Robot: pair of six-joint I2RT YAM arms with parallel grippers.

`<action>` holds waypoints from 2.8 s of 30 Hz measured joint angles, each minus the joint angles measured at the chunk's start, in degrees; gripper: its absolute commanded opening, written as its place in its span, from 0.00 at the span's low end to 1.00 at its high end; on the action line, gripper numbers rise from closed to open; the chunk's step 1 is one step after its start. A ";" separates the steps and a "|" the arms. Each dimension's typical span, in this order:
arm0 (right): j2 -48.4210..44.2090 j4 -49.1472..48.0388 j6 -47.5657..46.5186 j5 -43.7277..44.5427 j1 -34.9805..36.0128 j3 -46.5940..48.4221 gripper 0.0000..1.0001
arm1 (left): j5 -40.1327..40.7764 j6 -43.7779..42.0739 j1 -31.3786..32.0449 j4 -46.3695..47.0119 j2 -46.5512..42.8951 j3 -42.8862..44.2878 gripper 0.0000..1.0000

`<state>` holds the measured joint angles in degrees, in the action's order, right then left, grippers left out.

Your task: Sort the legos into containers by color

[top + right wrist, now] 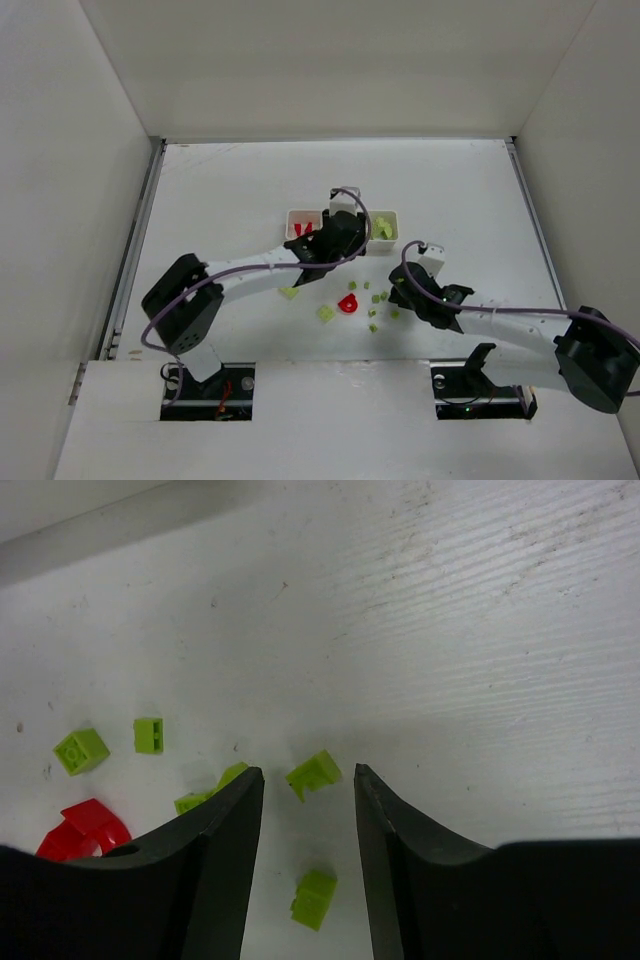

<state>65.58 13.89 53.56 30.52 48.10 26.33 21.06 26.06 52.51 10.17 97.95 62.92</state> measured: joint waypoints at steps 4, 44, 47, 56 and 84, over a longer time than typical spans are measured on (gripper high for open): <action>1.70 0.22 -0.20 -0.61 0.00 1.11 0.42 | 0.81 0.72 4.39 0.31 -10.54 -9.07 0.45; -6.99 0.57 -6.45 -0.98 -3.13 4.76 0.21 | 1.68 1.62 10.36 2.34 1.62 -14.16 0.38; -7.13 0.57 -7.02 -1.01 -3.13 4.83 0.21 | 1.70 1.51 10.36 2.95 2.27 -13.73 0.25; -5.51 -0.79 -9.60 -1.27 -3.13 7.96 0.21 | 1.62 1.38 8.81 3.30 0.59 -15.26 0.18; 35.82 -12.26 -18.86 -8.52 -3.89 40.06 0.53 | 1.64 4.28 -3.76 -3.65 -31.61 -26.45 0.19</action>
<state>101.41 1.63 34.70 22.00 44.21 66.39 22.70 30.35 48.75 6.52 66.35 36.47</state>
